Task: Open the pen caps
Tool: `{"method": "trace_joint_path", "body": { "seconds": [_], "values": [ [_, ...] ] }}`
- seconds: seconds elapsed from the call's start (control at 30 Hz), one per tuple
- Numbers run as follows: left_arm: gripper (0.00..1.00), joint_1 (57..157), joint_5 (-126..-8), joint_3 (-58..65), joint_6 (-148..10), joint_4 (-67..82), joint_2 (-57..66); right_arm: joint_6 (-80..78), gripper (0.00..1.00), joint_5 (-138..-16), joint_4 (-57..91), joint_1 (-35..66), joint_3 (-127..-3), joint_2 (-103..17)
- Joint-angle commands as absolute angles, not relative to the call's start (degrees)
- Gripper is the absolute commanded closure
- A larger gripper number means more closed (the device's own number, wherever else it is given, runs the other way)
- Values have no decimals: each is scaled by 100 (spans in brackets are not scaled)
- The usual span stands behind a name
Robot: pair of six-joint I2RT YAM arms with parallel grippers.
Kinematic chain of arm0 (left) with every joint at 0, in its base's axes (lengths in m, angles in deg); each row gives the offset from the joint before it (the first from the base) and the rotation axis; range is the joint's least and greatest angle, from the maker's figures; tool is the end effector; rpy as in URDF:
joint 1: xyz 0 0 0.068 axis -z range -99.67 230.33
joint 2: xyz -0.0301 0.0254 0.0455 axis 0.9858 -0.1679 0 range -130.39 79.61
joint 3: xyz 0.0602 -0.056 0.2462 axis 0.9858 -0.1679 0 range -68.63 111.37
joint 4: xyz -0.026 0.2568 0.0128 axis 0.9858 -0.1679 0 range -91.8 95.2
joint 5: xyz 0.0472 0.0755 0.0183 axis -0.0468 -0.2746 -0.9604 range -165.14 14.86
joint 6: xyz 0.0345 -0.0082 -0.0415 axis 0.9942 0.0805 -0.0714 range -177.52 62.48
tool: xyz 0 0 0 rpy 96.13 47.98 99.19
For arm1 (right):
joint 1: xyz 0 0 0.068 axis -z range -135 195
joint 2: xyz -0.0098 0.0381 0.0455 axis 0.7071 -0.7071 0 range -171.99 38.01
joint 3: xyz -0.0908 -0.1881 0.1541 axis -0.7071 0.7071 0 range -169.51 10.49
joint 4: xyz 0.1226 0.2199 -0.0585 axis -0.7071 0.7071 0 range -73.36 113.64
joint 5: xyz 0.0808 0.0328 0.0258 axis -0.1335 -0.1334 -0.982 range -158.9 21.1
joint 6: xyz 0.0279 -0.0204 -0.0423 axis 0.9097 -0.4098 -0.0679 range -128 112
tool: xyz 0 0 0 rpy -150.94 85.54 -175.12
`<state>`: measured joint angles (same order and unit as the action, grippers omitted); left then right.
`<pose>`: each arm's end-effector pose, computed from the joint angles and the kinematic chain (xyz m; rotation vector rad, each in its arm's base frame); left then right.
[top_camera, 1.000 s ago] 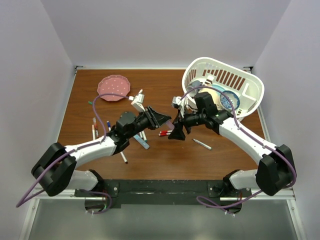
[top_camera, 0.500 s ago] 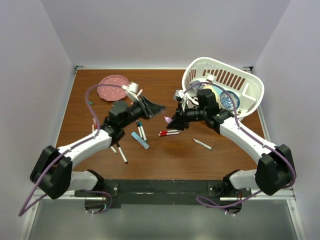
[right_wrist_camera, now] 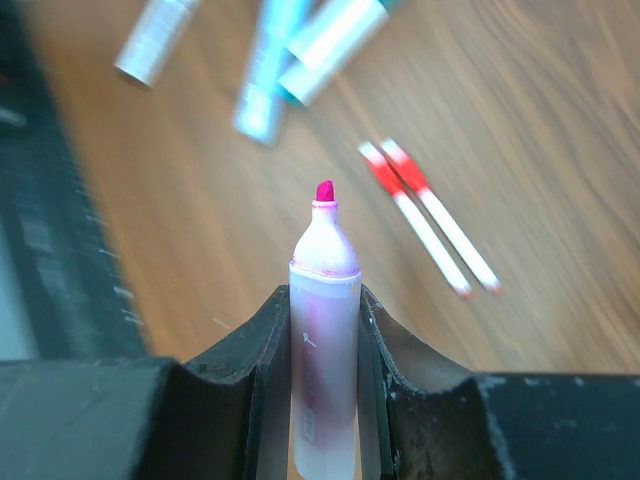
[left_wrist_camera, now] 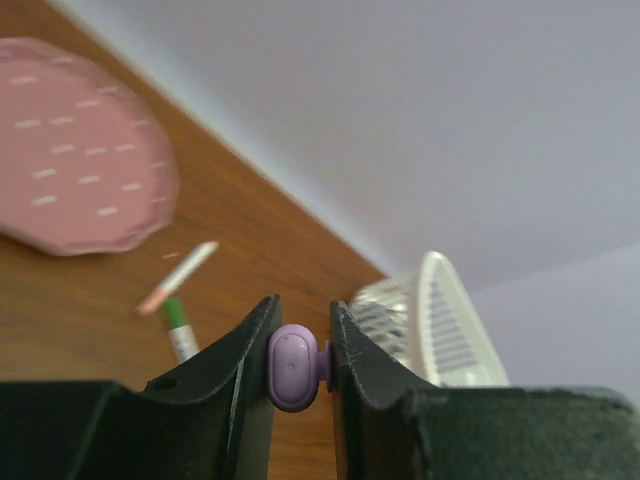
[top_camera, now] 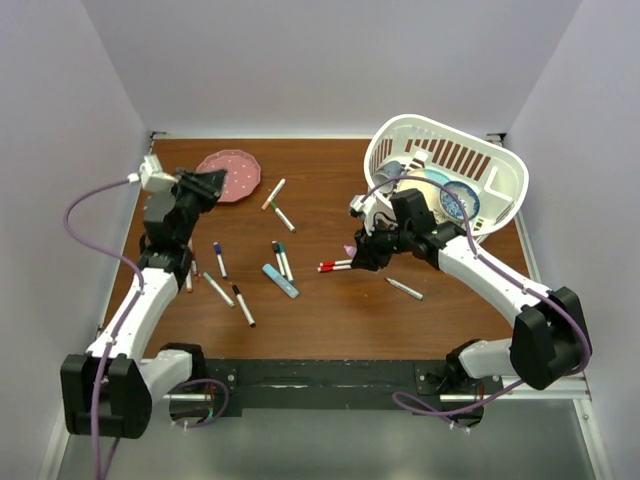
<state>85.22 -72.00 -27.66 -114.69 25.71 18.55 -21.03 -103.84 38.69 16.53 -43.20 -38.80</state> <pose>0.2560 -0.0238 0.3067 -0.6793 1.4866 -0.8870 0.2381 0.1529 0.2436 -1.1007 2.0575 0.8497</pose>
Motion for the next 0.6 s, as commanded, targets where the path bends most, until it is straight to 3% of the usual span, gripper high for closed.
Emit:
{"method": "trace_joint_path", "body": {
  "seconds": [0.0, 0.23, 0.57],
  "values": [
    [100, 7429, -6549, -3733, -11158, 2057, 2028, -3021, 100, -8537, 4643, 1687, -4120, -4012],
    [100, 6382, -6239, -4025, -10675, 2049, 1660, -3366, 93, -7752, 4837, 1793, -3935, -3950],
    [100, 5784, -6002, -3805, -10762, 2172, 930, -3638, 89, -7927, 5479, 1793, -4163, -4707]
  ]
}}
